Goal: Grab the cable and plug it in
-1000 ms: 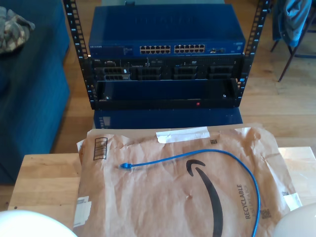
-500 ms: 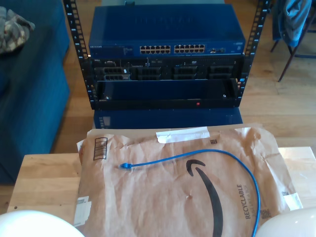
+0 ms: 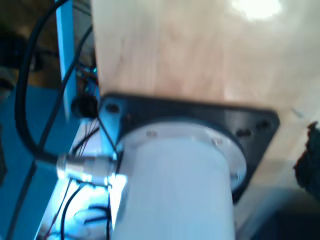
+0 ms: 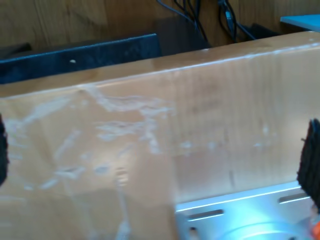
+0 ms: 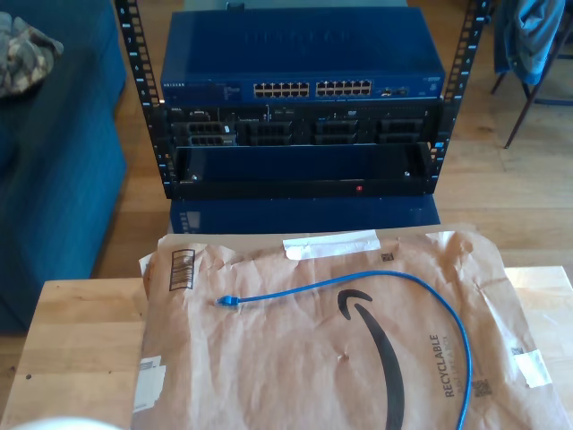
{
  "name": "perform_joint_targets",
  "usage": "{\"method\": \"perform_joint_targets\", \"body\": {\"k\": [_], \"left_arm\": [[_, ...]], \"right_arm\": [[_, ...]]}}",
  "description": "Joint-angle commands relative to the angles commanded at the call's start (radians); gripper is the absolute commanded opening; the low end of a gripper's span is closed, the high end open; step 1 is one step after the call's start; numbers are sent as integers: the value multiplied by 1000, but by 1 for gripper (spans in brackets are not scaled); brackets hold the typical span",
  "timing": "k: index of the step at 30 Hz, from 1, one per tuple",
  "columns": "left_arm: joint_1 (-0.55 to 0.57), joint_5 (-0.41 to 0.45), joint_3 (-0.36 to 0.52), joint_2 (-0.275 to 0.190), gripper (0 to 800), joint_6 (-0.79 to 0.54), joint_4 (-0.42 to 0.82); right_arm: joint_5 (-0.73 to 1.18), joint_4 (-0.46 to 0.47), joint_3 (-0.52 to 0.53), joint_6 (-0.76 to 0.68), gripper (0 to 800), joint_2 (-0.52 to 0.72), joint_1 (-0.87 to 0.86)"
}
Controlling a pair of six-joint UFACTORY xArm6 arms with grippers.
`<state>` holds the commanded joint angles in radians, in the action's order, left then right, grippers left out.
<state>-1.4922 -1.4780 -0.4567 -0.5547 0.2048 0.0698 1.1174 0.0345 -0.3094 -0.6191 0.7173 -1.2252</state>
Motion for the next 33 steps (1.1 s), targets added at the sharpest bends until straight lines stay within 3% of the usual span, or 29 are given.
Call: {"method": "perform_joint_targets", "body": {"k": [7,11,19,22,30,33], "left_arm": [[276,-141,-137,8,800,253,-92],[402,-143,-172,6,800,384,-104],[578,-144,-255,14,800,548,-169],[641,-173,-295,17,800,595,-198],[755,-233,-431,72,800,727,-333],[784,-252,-474,83,800,761,-390]], "right_arm": [[69,0,-247,-282,793,-212,196],[132,0,-361,-440,793,-281,324],[308,-5,-508,-658,793,-282,609],[334,-61,-537,-741,792,-278,701],[388,-330,-612,-818,788,-272,783],[385,-347,-632,-862,789,-273,835]]}}
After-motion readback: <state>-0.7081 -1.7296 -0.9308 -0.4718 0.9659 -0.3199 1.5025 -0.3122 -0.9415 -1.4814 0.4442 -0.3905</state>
